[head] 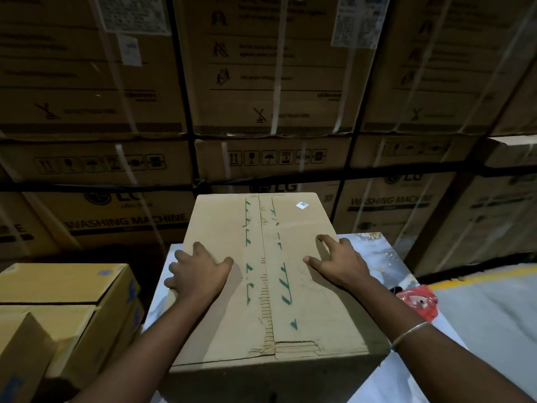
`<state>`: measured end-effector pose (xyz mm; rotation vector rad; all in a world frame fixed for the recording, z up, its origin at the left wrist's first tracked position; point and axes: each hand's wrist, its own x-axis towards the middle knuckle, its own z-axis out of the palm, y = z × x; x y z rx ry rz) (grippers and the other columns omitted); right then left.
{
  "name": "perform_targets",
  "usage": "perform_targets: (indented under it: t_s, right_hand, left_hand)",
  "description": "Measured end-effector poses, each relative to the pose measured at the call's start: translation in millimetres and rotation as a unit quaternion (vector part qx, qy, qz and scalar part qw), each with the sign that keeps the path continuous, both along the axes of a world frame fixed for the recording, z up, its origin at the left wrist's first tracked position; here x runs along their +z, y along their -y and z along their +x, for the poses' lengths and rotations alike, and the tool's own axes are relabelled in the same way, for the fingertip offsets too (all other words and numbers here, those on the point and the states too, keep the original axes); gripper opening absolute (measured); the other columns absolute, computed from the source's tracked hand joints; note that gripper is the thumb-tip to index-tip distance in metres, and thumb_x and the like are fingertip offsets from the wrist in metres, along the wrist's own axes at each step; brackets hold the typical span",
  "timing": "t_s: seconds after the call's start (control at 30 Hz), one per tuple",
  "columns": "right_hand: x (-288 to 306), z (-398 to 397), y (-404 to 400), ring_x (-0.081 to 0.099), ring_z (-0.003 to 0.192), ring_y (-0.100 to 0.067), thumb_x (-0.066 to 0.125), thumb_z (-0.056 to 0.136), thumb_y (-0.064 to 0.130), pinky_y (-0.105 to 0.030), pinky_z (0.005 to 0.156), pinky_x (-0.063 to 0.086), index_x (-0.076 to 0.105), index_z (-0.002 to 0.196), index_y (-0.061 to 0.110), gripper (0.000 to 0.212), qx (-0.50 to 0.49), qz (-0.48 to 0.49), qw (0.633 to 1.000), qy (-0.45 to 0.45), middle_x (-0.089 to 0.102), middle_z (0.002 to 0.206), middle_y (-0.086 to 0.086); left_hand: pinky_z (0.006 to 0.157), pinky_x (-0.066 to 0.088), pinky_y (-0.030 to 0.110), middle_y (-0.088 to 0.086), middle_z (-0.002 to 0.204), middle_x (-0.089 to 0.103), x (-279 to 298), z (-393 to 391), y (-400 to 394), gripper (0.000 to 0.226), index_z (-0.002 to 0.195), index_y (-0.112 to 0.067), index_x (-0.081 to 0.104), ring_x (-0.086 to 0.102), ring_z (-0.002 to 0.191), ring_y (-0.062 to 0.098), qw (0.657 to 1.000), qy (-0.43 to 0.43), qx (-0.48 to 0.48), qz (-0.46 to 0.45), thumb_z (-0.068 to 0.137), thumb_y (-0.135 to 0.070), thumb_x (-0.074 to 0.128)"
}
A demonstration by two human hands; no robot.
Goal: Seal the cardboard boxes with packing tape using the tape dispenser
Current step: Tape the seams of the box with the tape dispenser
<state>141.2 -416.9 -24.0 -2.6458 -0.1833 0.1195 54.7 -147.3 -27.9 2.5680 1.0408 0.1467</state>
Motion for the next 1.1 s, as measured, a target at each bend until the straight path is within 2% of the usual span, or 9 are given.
perform_targets:
  t_s: [0.2,0.33,0.43,0.57,0.7,0.8,0.87,0.97,1.1]
  right_hand:
    - [-4.4,14.6,41.2,0.058,0.118,-0.036,0.056,0.076,0.085,-0.042,0.09,0.05,0.037,0.149,0.04,0.088,0.012,-0.007,1.0,-0.002,0.046,0.136,-0.011]
    - [-8.9,15.9,44.7,0.059,0.115,-0.036,0.058,0.077,0.082,-0.04,0.089,0.051,0.038,0.149,0.038,0.087,0.021,0.0,1.0,0.013,0.047,0.133,-0.01]
    - [-8.7,16.9,44.6,0.06,0.11,-0.037,0.058,0.079,0.08,-0.038,0.081,0.049,0.042,0.143,0.035,0.081,0.029,-0.007,0.999,0.024,0.048,0.128,-0.01]
    - [-8.5,18.4,50.2,0.06,0.113,-0.034,0.061,0.08,0.077,-0.038,0.082,0.05,0.042,0.144,0.034,0.079,0.042,0.008,0.999,0.016,0.047,0.131,-0.008]
    - [-17.6,27.6,64.6,0.056,0.123,-0.023,0.067,0.085,0.064,-0.034,0.092,0.048,0.051,0.142,0.03,0.068,0.018,0.17,0.985,-0.008,0.056,0.133,0.0]
    - [-37.3,36.3,89.6,0.066,0.1,-0.019,0.059,0.099,0.042,-0.024,0.075,0.047,0.064,0.122,0.024,0.029,-0.103,0.345,0.933,-0.018,0.068,0.099,0.005]
    - [-65.2,41.0,113.4,0.066,0.095,-0.028,0.053,0.102,0.028,-0.033,0.072,0.046,0.066,0.111,0.019,0.018,-0.175,0.316,0.932,0.004,0.068,0.092,0.002]
    - [-122.2,44.2,152.8,0.062,0.103,-0.039,0.051,0.094,0.016,-0.042,0.082,0.051,0.063,0.115,0.013,0.024,-0.245,0.196,0.949,-0.024,0.068,0.11,-0.015]
    - [-174.9,40.6,189.2,0.049,0.124,-0.044,0.07,0.084,0.035,-0.055,0.102,0.045,0.042,0.143,0.011,0.07,-0.345,0.058,0.932,-0.093,0.049,0.14,-0.022]
  left_hand:
    - [0.098,0.037,0.053,0.025,0.148,0.029,-8.7,9.9,42.7,0.09,0.152,-0.016,0.025,0.036,0.13,0.043,0.997,-0.033,-0.02,0.066,0.087,-0.077,0.034]
    - [0.112,0.021,0.064,0.031,0.161,0.006,-14.0,12.0,46.4,0.097,0.158,-0.016,0.012,0.009,0.148,0.047,0.994,-0.068,-0.035,0.071,0.087,-0.082,0.016]
    - [0.116,0.0,0.064,0.017,0.166,-0.008,-16.3,14.5,52.1,0.094,0.16,-0.019,0.003,-0.014,0.153,0.032,0.991,-0.066,-0.103,0.063,0.089,-0.08,0.008]
    - [0.119,-0.006,0.058,-0.005,0.167,-0.01,-14.5,21.1,81.1,0.084,0.16,-0.03,-0.001,-0.015,0.153,0.018,0.978,-0.026,-0.205,0.035,0.092,-0.077,0.014]
    - [0.121,-0.003,0.056,-0.015,0.165,-0.01,-15.3,26.2,105.2,0.07,0.16,-0.031,-0.005,-0.011,0.153,0.012,0.96,-0.042,-0.271,0.057,0.101,-0.059,0.021]
    - [0.122,-0.001,0.055,-0.017,0.164,-0.013,-17.2,29.2,108.9,0.062,0.159,-0.031,-0.009,-0.013,0.152,0.01,0.953,-0.073,-0.283,0.078,0.105,-0.051,0.015]
    - [0.122,-0.001,0.054,-0.018,0.164,-0.014,-18.8,30.4,108.7,0.061,0.159,-0.032,-0.01,-0.013,0.152,0.009,0.952,-0.08,-0.283,0.081,0.105,-0.049,0.013]
    - [0.121,-0.001,0.054,-0.021,0.162,-0.013,-22.4,30.5,110.3,0.059,0.158,-0.035,-0.01,-0.012,0.152,0.007,0.948,-0.065,-0.301,0.079,0.106,-0.047,0.014]
    - [0.121,0.0,0.052,-0.021,0.162,-0.007,-26.0,30.1,110.0,0.057,0.159,-0.035,-0.004,-0.007,0.152,0.007,0.944,-0.036,-0.32,0.075,0.107,-0.042,0.017]
